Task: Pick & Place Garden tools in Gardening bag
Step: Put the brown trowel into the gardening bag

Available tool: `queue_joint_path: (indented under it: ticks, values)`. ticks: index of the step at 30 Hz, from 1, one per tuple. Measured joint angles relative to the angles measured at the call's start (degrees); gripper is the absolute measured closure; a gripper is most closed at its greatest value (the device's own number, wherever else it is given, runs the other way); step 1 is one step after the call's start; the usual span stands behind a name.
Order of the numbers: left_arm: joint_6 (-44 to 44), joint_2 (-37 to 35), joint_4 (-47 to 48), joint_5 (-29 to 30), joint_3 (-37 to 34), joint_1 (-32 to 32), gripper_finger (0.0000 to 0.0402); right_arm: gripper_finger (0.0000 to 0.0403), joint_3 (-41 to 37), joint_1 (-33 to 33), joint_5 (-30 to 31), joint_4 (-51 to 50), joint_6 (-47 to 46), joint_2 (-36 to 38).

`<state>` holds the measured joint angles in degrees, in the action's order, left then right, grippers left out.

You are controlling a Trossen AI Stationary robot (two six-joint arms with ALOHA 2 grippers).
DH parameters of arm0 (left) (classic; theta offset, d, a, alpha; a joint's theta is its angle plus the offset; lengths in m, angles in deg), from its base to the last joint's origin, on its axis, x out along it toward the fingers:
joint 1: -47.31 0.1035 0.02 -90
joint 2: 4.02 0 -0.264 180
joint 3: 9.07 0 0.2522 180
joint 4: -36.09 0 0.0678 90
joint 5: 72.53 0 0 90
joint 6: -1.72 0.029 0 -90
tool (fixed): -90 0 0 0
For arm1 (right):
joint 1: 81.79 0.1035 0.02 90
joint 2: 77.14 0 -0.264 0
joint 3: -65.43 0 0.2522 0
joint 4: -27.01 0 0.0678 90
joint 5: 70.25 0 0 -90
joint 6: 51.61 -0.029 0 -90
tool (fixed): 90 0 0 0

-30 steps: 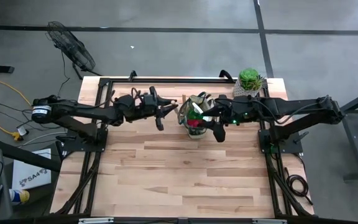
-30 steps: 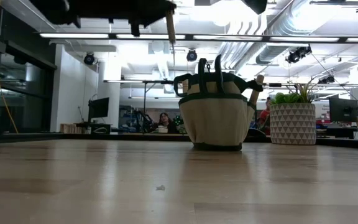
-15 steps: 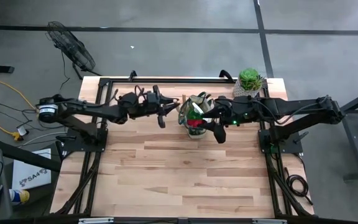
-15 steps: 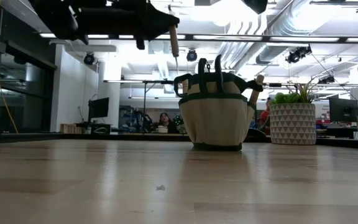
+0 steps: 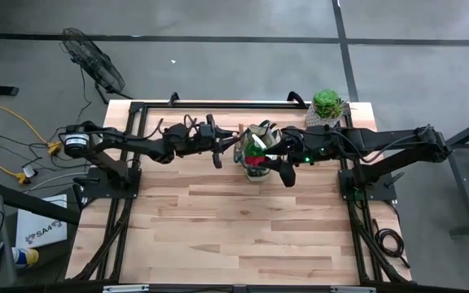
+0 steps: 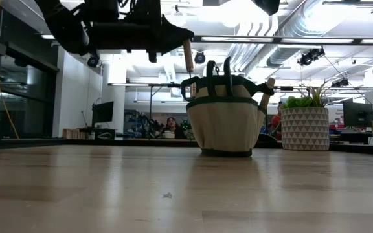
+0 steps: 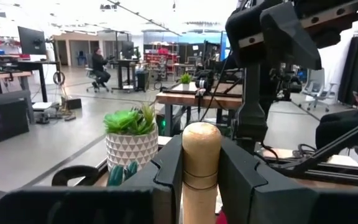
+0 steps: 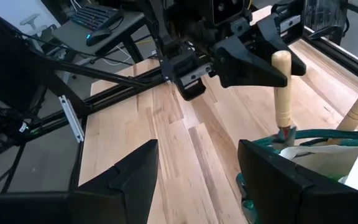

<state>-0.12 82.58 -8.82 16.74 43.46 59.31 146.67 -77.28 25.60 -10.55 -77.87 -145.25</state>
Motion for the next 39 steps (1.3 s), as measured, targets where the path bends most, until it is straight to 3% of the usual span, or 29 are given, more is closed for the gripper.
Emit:
queue_joint_path:
  ticks: [13, 19, 29, 39]
  values:
    - [-1.7, 4.4, -1.7, 0.1, 0.0, 0.0, 0.0336, 0.019, 0.0, 0.0, 0.0, 0.0, -0.7, 0.0]
    - [-3.5, 4.4, 0.8, 4.6, 0.0, 0.0, 0.0336, 0.019, 0.0, 0.0, 0.0, 0.0, -0.9, 0.0]
    - [-9.2, 4.4, 5.0, 6.4, 0.0, 0.0, 0.0336, 0.019, 0.0, 0.0, 0.0, 0.0, -1.0, 0.0]
    - [-8.7, 4.4, 6.3, 3.4, 0.0, 0.0, 0.0336, 0.019, 0.0, 0.0, 0.1, 0.0, -0.9, 0.0]
